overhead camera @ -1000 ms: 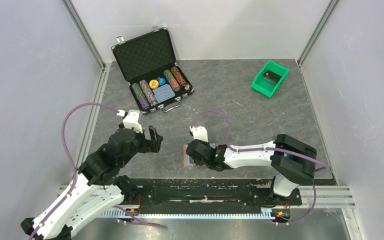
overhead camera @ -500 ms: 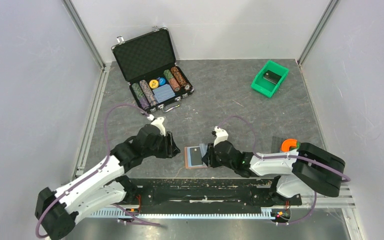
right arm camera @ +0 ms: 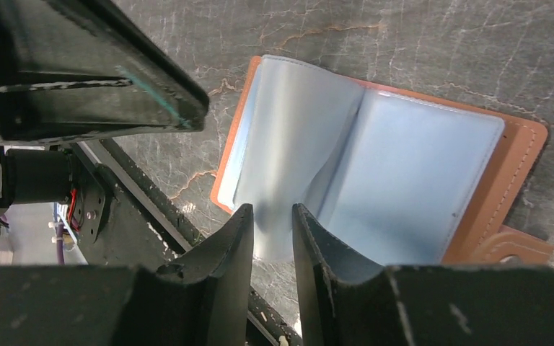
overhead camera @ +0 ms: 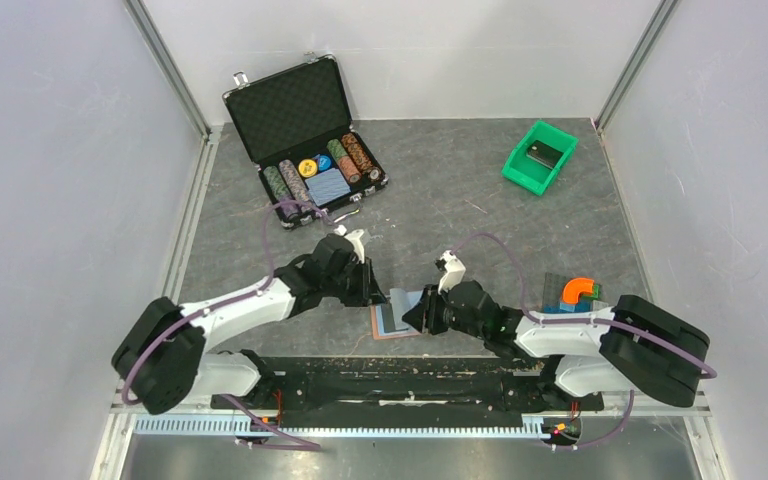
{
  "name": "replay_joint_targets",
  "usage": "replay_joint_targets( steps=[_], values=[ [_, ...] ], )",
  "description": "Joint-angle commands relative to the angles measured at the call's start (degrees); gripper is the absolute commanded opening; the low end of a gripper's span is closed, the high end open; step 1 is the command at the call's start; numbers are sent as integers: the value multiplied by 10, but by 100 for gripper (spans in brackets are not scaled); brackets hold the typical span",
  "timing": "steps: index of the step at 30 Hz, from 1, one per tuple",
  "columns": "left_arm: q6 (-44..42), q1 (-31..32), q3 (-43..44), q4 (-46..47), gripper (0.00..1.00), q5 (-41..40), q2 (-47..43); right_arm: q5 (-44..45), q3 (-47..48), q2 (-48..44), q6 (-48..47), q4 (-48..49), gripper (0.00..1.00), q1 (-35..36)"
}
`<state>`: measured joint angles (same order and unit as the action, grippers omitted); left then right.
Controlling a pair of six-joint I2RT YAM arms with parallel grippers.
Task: Take the credit cards out of the card holder
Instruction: Remove the credit card from the card holder.
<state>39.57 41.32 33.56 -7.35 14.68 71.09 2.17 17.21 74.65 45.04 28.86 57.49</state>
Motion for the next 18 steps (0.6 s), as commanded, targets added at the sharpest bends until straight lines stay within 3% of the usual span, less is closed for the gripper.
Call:
replay_joint_targets(
  steps=[1,12,18],
  values=[
    [7,0,35,56,23,28,56,-2,-11,-15,2,17,28,-8],
    [35,7,15,179,21,92,105,12,-3,-23,-1,-18,25,-19],
    [49,13,22,224,22,128,150,71,21,-80,-16,-113,28,-19]
  ],
)
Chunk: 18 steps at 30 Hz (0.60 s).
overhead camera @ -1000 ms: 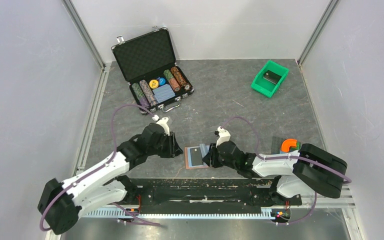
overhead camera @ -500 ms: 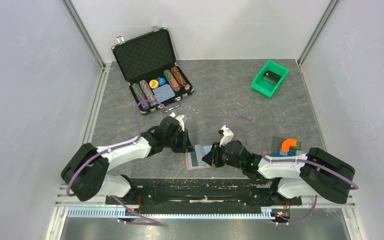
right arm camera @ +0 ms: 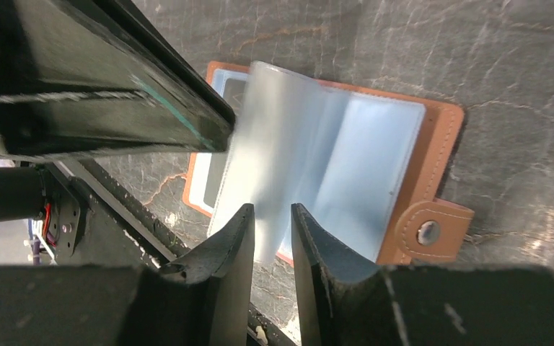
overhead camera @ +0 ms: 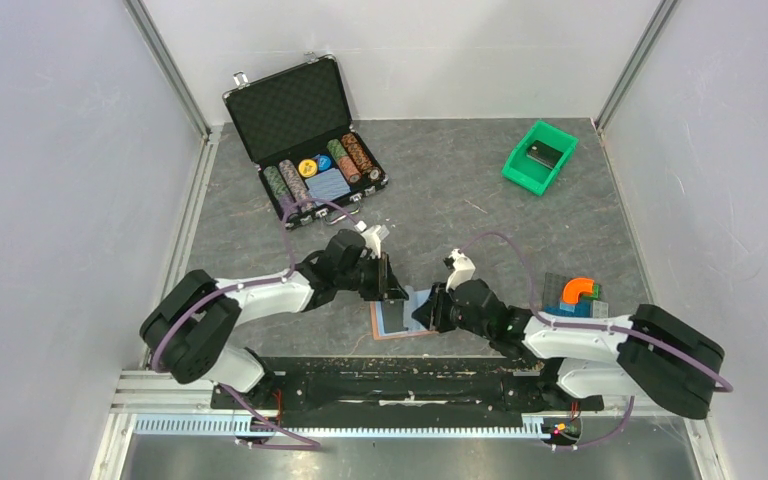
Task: Take the credit cards out of the card holder
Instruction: Remove the credit card from the card holder.
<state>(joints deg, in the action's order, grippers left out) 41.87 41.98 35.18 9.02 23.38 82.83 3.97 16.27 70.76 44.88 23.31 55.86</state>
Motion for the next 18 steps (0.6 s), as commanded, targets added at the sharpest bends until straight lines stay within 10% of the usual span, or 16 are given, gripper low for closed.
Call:
replay_joint_targets(
  steps=[1,18],
  values=[
    [27,8,8,66,23,44,44,62,31,-50,-14,-73,29,-3],
    [24,22,55,79,48,38,42,61,71,-179,-64,-146,40,-3]
  ],
)
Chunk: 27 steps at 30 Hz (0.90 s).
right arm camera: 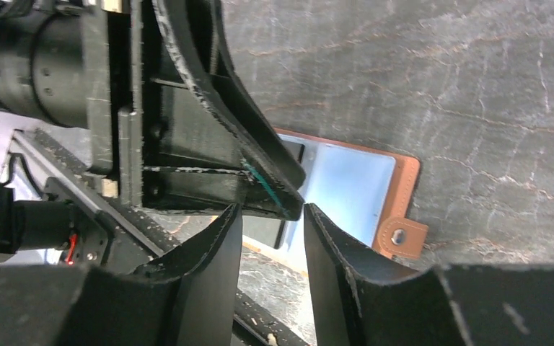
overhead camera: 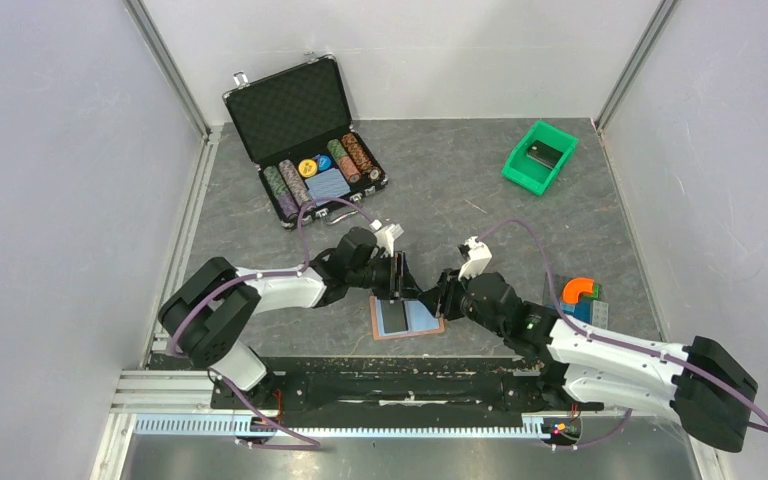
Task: Take the credit cards out of the card holder
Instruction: Remove the credit card from the card holder.
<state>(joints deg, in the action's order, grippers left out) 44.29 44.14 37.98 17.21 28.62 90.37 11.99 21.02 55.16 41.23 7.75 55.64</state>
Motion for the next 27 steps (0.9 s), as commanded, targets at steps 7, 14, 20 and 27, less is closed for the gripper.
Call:
replay_joint_targets(
  steps=[7,14,20,27],
  values=[
    [-45,-7,70,-183,50,-141,-106,-52,19,-22,-34,36,38,-1],
    [-57,-16,52,-272,34,-179,-157,-81,24,42,-41,66,32,-1],
    [-45,-16,-7,-252,21,-162,-175,-141,32,115,-41,102,30,-20],
    [-45,-16,-53,-201,12,-140,-156,-211,25,185,-28,162,27,-46]
  ],
)
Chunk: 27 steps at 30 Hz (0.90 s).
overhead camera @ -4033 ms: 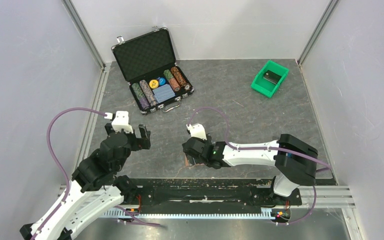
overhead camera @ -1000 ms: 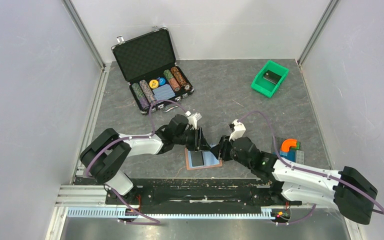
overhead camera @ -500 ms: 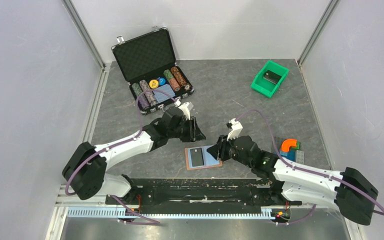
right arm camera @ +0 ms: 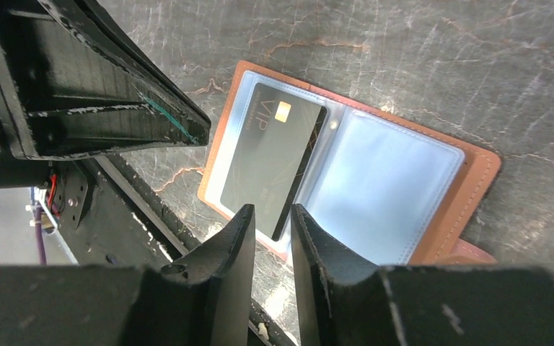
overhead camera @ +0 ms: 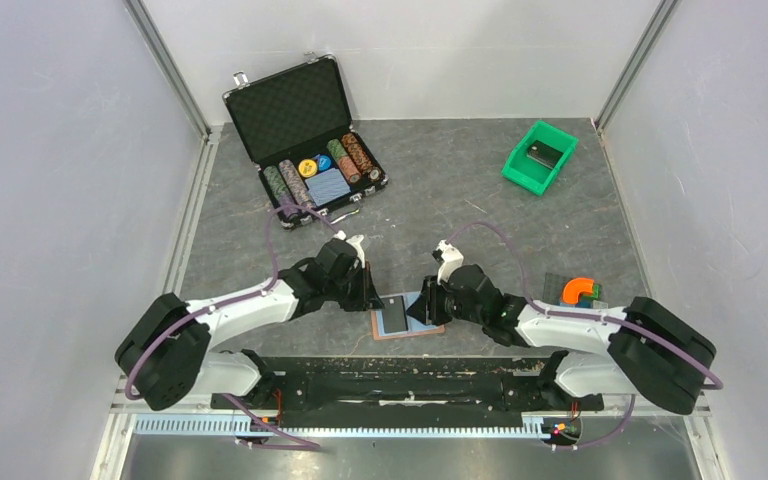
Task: Take the credit cards out of the card holder
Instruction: Remove the credit card from the card holder.
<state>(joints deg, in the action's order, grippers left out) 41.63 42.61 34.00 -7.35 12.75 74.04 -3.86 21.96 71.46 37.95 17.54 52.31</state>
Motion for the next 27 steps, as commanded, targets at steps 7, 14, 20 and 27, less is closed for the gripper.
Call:
replay_joint_targets(
  steps=[7,14,20,27],
  values=[
    [-27,-1,-29,72,8,24,43,-86,6,55,8,93,26,-41],
    [-27,-1,-46,72,6,22,51,-119,0,92,11,117,26,-55],
    [-22,-1,-61,71,5,23,46,-135,-10,118,23,143,26,-55],
    [-20,-1,-74,88,5,21,41,-125,-22,130,23,149,25,-56]
  ],
)
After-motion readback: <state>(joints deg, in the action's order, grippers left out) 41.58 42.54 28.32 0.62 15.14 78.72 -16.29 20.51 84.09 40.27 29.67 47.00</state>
